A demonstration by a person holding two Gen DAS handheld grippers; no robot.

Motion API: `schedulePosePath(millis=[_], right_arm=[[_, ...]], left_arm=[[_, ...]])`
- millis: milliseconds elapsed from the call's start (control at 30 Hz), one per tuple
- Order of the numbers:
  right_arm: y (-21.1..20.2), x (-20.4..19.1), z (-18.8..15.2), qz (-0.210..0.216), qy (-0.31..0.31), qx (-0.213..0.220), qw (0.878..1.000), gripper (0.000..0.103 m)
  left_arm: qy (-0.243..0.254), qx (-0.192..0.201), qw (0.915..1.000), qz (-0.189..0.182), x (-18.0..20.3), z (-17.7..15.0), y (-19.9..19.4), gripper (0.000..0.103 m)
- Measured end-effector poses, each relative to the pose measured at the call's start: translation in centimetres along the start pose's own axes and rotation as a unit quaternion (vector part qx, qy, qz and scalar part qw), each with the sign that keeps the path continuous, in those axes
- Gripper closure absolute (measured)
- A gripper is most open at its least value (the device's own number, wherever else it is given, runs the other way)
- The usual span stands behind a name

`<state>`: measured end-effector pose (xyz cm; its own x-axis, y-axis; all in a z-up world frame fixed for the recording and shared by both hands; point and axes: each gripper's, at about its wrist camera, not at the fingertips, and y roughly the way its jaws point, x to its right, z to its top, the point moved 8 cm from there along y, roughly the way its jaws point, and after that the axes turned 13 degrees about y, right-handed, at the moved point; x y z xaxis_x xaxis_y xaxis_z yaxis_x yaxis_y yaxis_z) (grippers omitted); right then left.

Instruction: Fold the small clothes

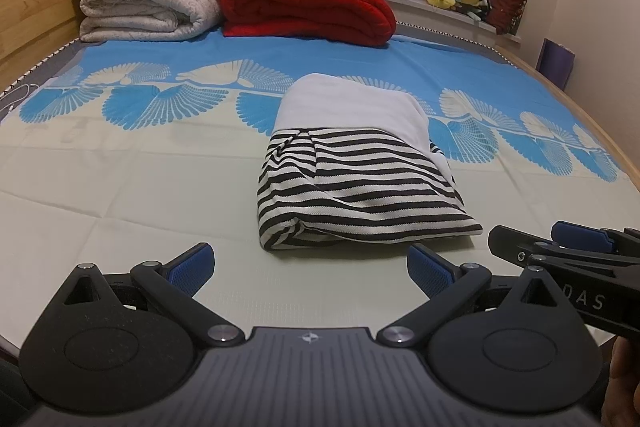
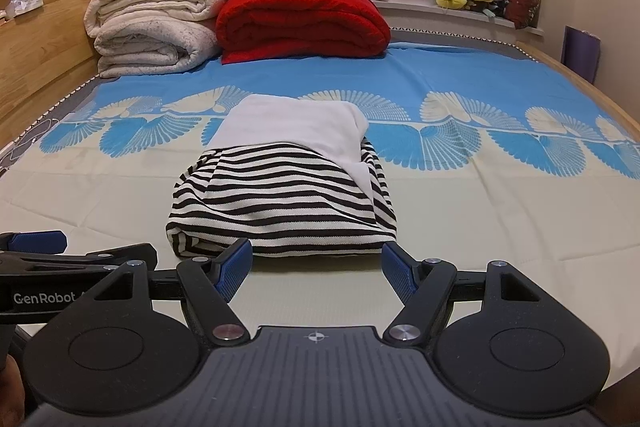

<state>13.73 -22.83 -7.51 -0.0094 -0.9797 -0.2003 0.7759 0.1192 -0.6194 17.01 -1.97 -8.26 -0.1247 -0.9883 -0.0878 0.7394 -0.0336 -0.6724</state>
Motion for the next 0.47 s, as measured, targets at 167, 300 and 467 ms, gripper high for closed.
schedulePosePath(millis=[167,300,467], right_arm=[[0.04,0.02,-0.04,-0.001,0.001,-0.001,1.000,0.030],[0.11,-0.15,-0.05,-0.002,0.003,-0.003,1.000,0.030],[0.14,-0.20,-0.05,-0.003,0.004,-0.005,1.000,0.030]], left_arm=[[0.000,0.000,1.0000,0.000,0.01,0.00,0.00,0.001],[0.002,0.002,1.0000,0.000,0.02,0.03,-0.02,0.001],[0.005,0.002,1.0000,0.000,-0.10,-0.08,0.26,0.001]])
